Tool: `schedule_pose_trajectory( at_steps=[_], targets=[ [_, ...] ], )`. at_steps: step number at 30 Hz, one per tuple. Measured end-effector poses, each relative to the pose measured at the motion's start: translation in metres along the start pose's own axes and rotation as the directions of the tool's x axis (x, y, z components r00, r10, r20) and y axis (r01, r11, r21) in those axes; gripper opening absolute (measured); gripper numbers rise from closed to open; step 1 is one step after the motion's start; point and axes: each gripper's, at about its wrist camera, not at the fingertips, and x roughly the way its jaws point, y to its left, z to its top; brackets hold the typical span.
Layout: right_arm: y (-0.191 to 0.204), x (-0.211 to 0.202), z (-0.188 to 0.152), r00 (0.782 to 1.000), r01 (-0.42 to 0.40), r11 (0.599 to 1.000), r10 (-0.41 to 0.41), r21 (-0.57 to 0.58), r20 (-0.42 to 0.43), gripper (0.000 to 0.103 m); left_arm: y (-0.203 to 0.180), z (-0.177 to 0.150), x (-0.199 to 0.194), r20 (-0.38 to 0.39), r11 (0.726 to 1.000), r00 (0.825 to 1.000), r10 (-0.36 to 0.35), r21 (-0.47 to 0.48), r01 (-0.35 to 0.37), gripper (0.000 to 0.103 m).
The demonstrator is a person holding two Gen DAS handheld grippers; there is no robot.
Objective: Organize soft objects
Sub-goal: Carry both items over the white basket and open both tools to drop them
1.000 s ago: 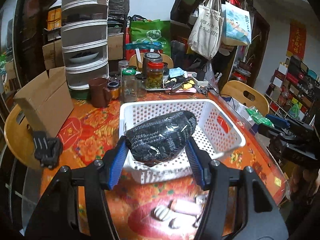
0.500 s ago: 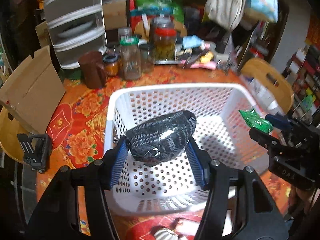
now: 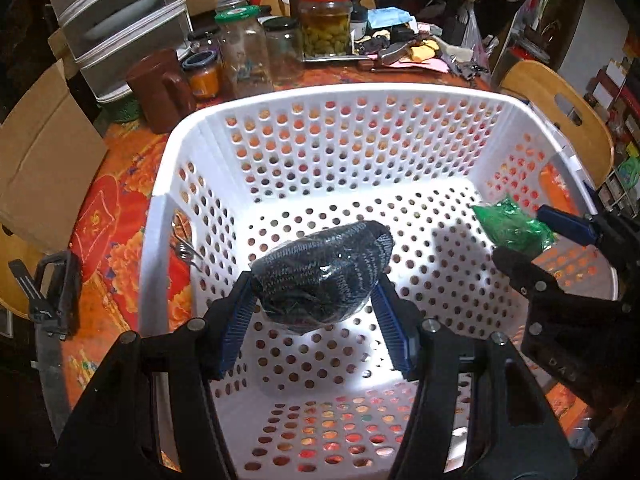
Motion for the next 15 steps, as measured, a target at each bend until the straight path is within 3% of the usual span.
schedule_pose_trajectory(
  at_steps=[3,5,8,11,14,15],
  targets=[
    [0.000,0.001,0.002,1.000,0.008,1.000,-0.008,0.002,-0.006,0.056,-0.001,0.000,0.000,0.005,1.000,1.000,0.004,0.005,-0.004,0.058],
    [0.001,0.002,0.001,1.000,0.008,1.000,-0.008,-0.003,-0.020,0.057,0.001,0.000,-0.001,0.008,1.000,1.000,-0.012,-0.005,0.012,0.063],
    [0.002,0.001,0.001,1.000,0.008,1.000,-0.008,-0.001,-0.014,0.058,0.003,-0.002,-0.005,0.030,1.000,0.999,-0.013,-0.016,0.014,0.081],
    [0.002,-0.002,0.001,1.000,0.008,1.000,-0.008,0.006,-0.001,0.066,0.005,-0.004,-0.010,0.050,1.000,0.999,-0.017,-0.020,0.018,0.084],
    [-0.004,-0.012,0.001,1.000,-0.018,0.999,0.017,0.038,0.021,0.068,0.007,-0.005,-0.023,0.077,0.999,0.997,-0.024,-0.029,0.026,0.089],
    [-0.006,-0.016,0.001,0.999,-0.030,0.998,0.028,0.047,0.028,0.070,0.007,-0.006,-0.030,0.093,0.999,0.995,-0.024,-0.028,0.027,0.094]
  ],
)
